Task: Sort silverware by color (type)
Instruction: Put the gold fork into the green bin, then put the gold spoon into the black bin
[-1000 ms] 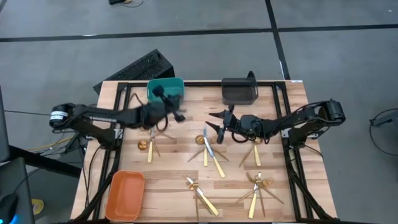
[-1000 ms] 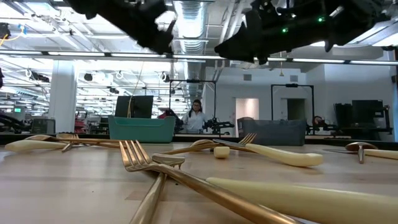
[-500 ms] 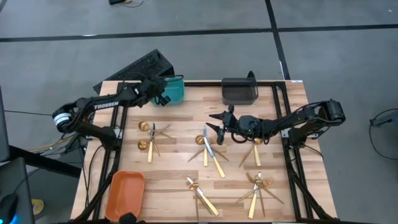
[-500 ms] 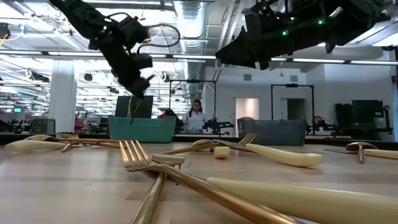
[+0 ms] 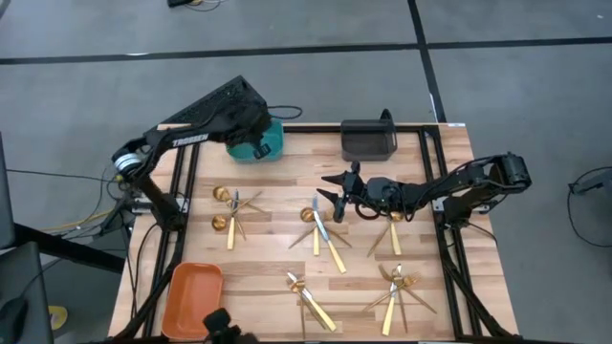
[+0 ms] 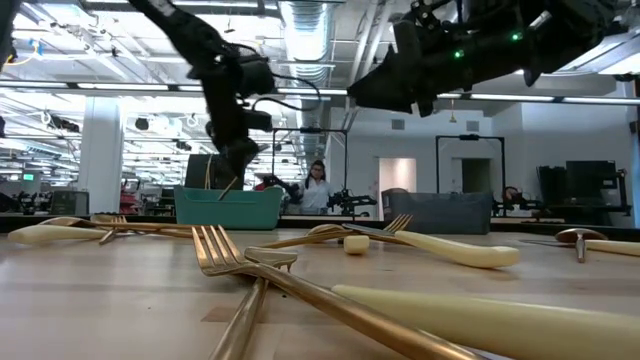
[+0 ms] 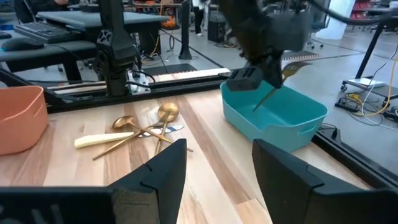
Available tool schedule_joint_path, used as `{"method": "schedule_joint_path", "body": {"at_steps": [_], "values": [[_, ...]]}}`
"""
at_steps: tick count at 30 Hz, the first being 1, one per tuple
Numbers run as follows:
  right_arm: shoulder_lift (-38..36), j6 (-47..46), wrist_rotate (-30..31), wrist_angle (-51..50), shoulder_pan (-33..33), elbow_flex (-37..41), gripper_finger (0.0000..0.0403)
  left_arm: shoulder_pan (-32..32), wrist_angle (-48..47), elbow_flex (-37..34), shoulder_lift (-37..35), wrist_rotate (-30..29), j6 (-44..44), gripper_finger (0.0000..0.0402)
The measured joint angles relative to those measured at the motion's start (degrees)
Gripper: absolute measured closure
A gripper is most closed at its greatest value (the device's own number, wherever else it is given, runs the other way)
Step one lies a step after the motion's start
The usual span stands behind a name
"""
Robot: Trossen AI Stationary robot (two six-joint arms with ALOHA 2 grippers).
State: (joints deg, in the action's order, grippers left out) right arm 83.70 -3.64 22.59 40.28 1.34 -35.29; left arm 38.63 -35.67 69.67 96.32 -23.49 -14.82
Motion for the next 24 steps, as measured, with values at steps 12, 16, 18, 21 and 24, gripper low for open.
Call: {"method": "schedule_joint_path", "body": {"at_steps": [12, 16, 18, 21, 24], "values": [[0.0, -4.0, 0.0, -6.5, 0.3, 0.0, 0.0195, -0.4, -16.5, 17.3, 12.7, -5.1, 5.0, 0.0291], [0.0, -4.1, 0.2, -7.1, 1.0, 0.0, 0.0195, -1.7, -18.6, 17.3, 11.0, -5.0, 4.6, 0.0253], [0.0, -4.1, 0.3, -7.1, 1.4, 0.0, 0.0195, -2.3, -19.5, 17.3, 9.1, -2.3, 4.9, 0.0239], [0.0, -4.1, 0.3, -8.4, 2.0, 0.0, 0.0195, -3.6, -18.1, 15.6, 5.4, 3.6, 5.7, 0.0229], [0.0, -4.7, 1.6, -13.1, 3.1, 0.0, 0.0195, -6.2, -12.0, 10.4, 0.4, 10.1, 6.9, 0.0227]]}}
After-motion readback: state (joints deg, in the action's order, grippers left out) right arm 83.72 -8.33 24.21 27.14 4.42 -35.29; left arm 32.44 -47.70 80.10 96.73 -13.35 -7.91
